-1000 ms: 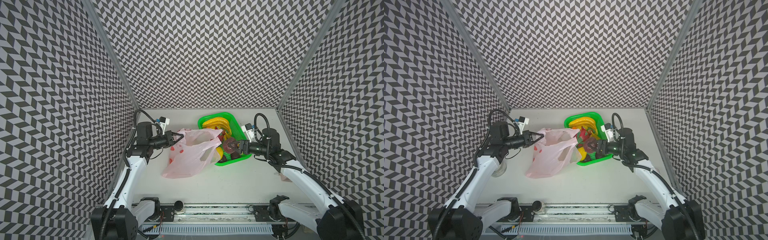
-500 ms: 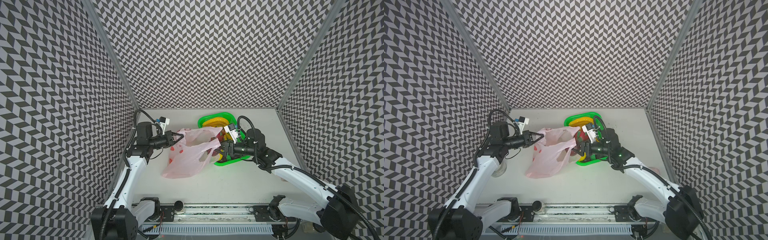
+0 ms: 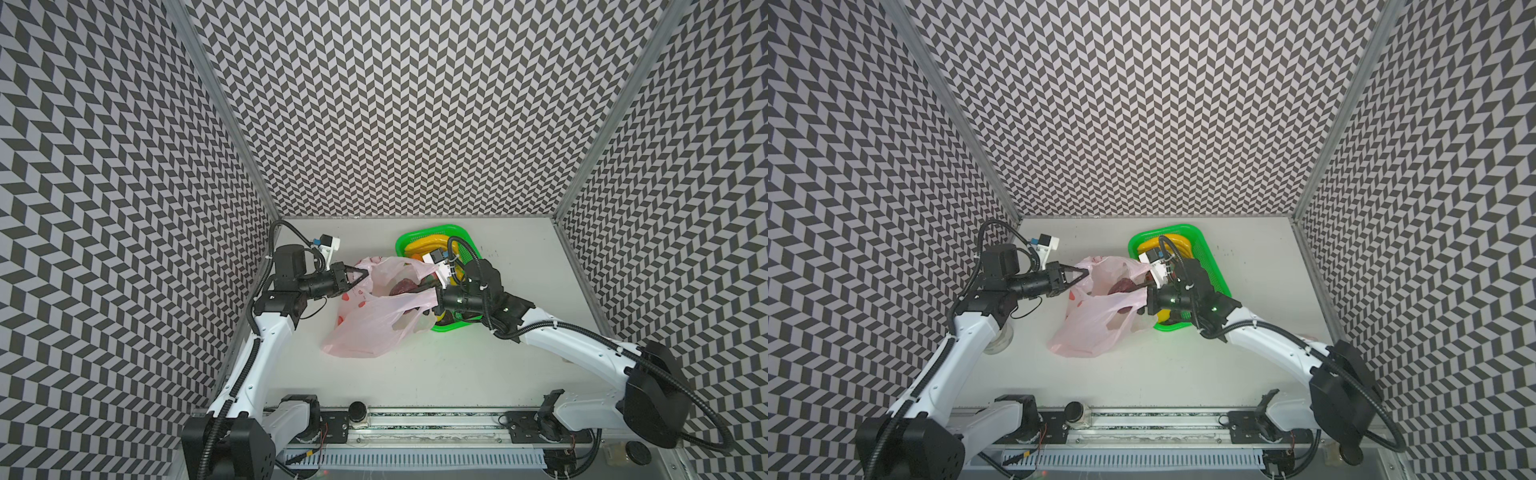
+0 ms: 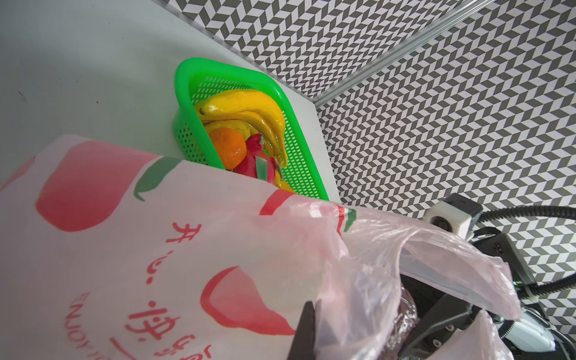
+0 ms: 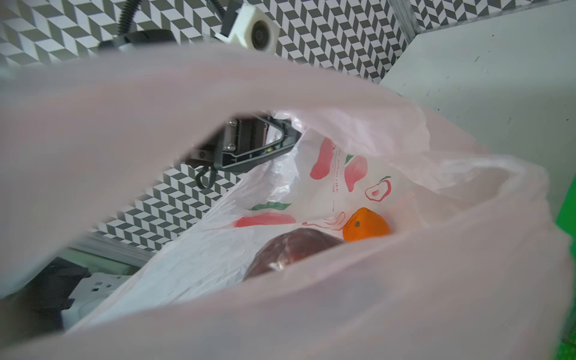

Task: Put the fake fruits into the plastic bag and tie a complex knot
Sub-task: 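Lower the passion fruit into the pink bag and open the right gripper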

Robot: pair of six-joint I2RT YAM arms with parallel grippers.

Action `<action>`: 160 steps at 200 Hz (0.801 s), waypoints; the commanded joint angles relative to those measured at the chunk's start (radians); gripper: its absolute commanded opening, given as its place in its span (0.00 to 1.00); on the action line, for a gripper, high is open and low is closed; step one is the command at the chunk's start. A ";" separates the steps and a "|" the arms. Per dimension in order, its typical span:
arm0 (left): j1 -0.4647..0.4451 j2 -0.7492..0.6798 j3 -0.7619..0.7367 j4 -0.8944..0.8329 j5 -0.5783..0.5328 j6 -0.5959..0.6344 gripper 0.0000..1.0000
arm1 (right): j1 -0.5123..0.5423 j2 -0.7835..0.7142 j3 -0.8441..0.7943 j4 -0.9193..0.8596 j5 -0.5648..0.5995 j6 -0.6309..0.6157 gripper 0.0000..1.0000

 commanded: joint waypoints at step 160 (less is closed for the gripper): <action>-0.007 -0.021 0.003 0.024 0.008 -0.002 0.00 | 0.009 0.041 0.054 -0.099 0.117 -0.087 0.79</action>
